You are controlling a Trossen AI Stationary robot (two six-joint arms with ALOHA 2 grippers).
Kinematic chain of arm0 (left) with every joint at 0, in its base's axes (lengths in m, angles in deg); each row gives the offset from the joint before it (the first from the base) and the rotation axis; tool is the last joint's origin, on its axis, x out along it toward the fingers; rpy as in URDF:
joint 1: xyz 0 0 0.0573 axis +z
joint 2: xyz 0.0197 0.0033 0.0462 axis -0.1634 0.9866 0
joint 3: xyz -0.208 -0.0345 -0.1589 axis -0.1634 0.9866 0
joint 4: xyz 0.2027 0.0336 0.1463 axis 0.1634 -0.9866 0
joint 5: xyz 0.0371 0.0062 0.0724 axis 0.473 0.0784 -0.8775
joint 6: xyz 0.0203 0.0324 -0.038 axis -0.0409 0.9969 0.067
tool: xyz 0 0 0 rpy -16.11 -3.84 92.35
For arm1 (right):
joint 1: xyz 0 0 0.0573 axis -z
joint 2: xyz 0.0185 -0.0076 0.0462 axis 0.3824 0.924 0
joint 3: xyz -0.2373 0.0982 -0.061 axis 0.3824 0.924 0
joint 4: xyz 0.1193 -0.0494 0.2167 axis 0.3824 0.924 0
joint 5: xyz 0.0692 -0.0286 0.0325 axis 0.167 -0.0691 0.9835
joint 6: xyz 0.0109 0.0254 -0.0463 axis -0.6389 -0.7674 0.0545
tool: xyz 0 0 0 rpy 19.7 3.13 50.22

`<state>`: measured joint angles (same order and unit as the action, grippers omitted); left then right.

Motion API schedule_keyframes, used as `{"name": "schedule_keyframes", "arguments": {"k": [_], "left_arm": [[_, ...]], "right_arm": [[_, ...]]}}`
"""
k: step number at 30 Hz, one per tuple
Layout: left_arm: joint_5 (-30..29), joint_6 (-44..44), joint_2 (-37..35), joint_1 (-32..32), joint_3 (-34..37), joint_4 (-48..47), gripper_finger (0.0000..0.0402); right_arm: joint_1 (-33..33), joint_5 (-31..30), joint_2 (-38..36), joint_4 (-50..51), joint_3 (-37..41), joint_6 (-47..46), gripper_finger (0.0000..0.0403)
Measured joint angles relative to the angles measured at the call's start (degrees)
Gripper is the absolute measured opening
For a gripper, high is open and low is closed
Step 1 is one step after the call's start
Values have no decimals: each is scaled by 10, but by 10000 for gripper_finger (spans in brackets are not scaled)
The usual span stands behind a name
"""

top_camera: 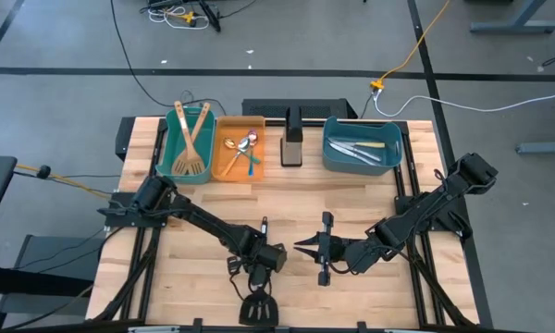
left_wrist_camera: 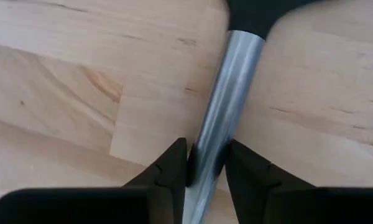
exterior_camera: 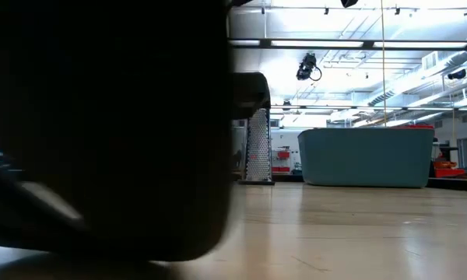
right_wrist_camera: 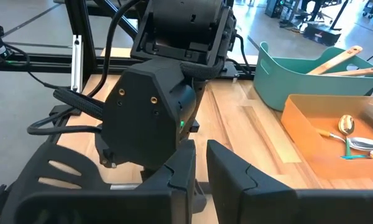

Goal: Pick & Place Kitchen Items
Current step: Put the black spatula into the green bin

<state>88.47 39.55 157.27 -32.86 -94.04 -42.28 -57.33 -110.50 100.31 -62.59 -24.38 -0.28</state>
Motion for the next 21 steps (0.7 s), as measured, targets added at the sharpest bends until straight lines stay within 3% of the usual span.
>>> {"name": "schedule_keyframes", "arguments": {"k": [11,21], "left_arm": [[-18,9,0,0,0,-5,88],[-37,-37,-5,-1,-6,-17,85]], "right_arm": [[0,0,0,0,0,0,49],[0,0,0,0,0,0,49]]}}
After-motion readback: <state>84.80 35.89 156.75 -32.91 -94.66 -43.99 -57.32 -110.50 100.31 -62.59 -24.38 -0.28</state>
